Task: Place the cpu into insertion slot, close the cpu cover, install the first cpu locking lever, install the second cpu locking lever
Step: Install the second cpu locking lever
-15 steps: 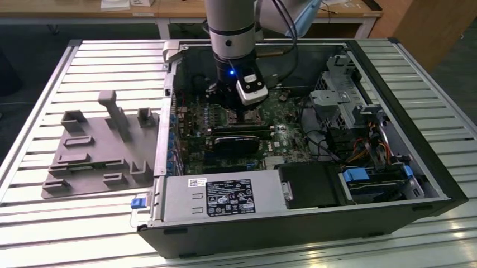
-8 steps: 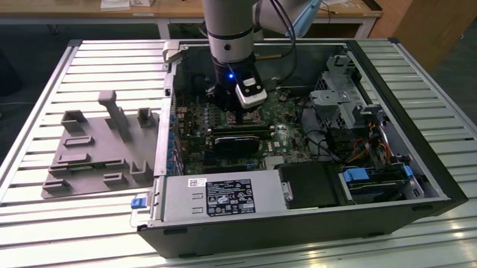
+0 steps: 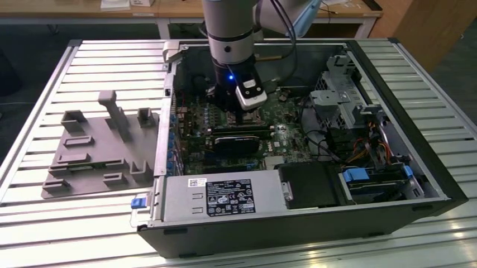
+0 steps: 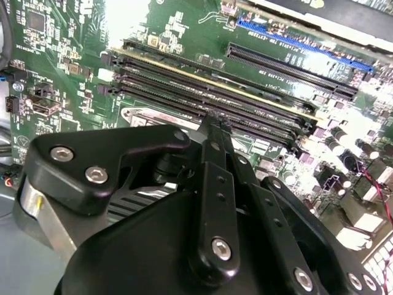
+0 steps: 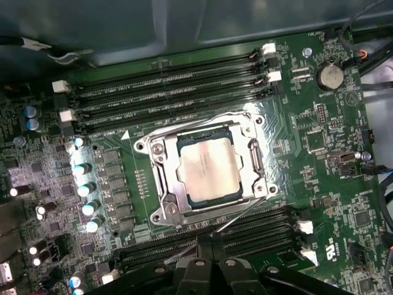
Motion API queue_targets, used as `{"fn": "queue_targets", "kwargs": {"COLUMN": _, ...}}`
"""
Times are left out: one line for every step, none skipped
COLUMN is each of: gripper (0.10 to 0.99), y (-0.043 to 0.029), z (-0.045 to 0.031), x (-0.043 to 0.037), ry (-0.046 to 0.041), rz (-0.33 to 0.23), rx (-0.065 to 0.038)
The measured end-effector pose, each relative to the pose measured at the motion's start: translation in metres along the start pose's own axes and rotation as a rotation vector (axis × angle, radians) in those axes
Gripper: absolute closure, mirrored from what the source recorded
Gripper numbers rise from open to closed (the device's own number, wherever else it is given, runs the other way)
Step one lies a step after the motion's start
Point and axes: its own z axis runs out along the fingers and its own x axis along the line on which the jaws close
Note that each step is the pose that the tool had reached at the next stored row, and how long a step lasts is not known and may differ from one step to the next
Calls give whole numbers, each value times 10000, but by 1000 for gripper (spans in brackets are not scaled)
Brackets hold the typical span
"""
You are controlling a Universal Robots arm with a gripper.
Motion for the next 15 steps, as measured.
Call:
{"fn": "queue_targets", "kwargs": {"gripper": 984, "y": -16, "z": 3, "x": -3, "ry": 16, "rz": 8, "rx": -64}}
{"fn": "queue_targets", "kwargs": {"gripper": 984, "y": -33, "z": 8, "x": -7, "ry": 31, "rz": 16, "rx": -124}}
{"fn": "queue_targets", "kwargs": {"gripper": 984, "y": -51, "z": 12, "x": -11, "ry": 47, "rz": 23, "rx": -189}}
{"fn": "queue_targets", "kwargs": {"gripper": 984, "y": -67, "z": 16, "x": -14, "ry": 69, "rz": 34, "rx": -274}}
{"fn": "queue_targets", "kwargs": {"gripper": 984, "y": -82, "z": 19, "x": -17, "ry": 93, "rz": 46, "rx": -370}}
{"fn": "queue_targets", "kwargs": {"gripper": 984, "y": -96, "z": 22, "x": -20, "ry": 120, "rz": 60, "rx": -476}}
{"fn": "queue_targets", "kwargs": {"gripper": 984, "y": -109, "z": 26, "x": -22, "ry": 147, "rz": 74, "rx": -584}}
{"fn": "queue_targets", "kwargs": {"gripper": 984, "y": -127, "z": 32, "x": -24, "ry": 168, "rz": 86, "rx": -676}}
{"fn": "queue_targets", "kwargs": {"gripper": 984, "y": -144, "z": 36, "x": -26, "ry": 182, "rz": 92, "rx": -730}}
{"fn": "queue_targets", "kwargs": {"gripper": 984, "y": -163, "z": 42, "x": -28, "ry": 197, "rz": 100, "rx": -789}}
{"fn": "queue_targets", "kwargs": {"gripper": 984, "y": -176, "z": 47, "x": -28, "ry": 211, "rz": 106, "rx": -844}}
{"fn": "queue_targets", "kwargs": {"gripper": 984, "y": -186, "z": 53, "x": -23, "ry": 225, "rz": 113, "rx": -896}}
{"fn": "queue_targets", "kwargs": {"gripper": 984, "y": -192, "z": 59, "x": -16, "ry": 237, "rz": 120, "rx": -946}}
{"fn": "queue_targets", "kwargs": {"gripper": 984, "y": -198, "z": 64, "x": -10, "ry": 251, "rz": 126, "rx": -1000}}
{"fn": "queue_targets", "kwargs": {"gripper": 984, "y": -202, "z": 70, "x": -4, "ry": 264, "rz": 133, "rx": -1056}}
